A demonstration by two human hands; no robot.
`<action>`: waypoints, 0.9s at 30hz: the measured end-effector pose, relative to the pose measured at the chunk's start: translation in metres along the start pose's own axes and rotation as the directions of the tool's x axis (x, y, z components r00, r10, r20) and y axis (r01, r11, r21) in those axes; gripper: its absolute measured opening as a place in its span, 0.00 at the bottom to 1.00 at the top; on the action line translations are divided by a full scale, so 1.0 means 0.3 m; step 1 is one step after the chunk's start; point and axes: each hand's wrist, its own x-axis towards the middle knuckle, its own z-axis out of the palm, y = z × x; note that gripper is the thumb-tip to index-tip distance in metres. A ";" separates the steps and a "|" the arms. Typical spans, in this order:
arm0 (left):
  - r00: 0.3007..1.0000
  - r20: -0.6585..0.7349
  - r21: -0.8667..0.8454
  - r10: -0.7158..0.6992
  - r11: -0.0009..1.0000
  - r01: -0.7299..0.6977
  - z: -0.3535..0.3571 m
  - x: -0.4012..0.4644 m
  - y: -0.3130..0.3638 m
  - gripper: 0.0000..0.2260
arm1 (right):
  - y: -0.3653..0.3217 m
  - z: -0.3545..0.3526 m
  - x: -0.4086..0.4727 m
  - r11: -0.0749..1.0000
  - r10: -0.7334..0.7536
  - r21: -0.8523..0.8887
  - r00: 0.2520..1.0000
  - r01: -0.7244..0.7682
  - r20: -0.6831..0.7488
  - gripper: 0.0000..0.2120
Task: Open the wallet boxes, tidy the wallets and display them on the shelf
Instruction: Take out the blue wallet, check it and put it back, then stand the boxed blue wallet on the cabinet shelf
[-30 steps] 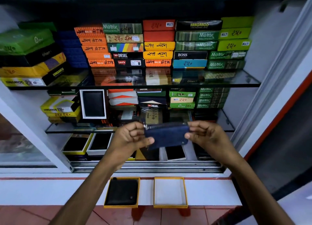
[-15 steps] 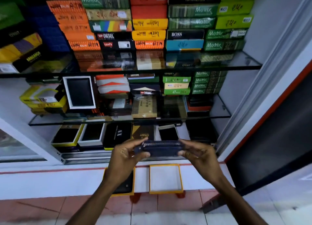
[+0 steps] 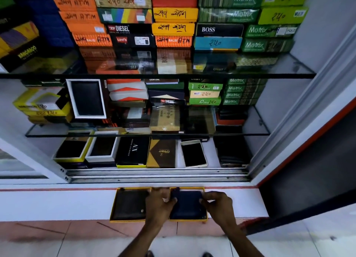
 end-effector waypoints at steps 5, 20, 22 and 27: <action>0.977 0.141 0.090 -0.158 0.985 0.146 0.026 0.004 -0.016 0.13 | 0.010 0.018 0.006 0.997 0.064 -0.047 0.997 -0.062 0.043 0.11; 0.959 -0.181 -0.371 0.218 0.888 -0.272 -0.361 -0.026 0.449 0.11 | -0.462 -0.362 -0.058 0.815 -0.209 0.499 0.953 0.294 -0.220 0.10; 0.937 -0.229 -0.380 0.263 0.862 -0.335 -0.378 0.038 0.525 0.12 | -0.536 -0.391 0.000 0.780 -0.242 0.522 0.936 0.344 -0.255 0.10; 0.918 -0.255 -0.345 0.302 0.859 -0.379 -0.349 0.231 0.655 0.12 | -0.635 -0.392 0.209 0.797 -0.265 0.450 0.903 0.403 -0.339 0.14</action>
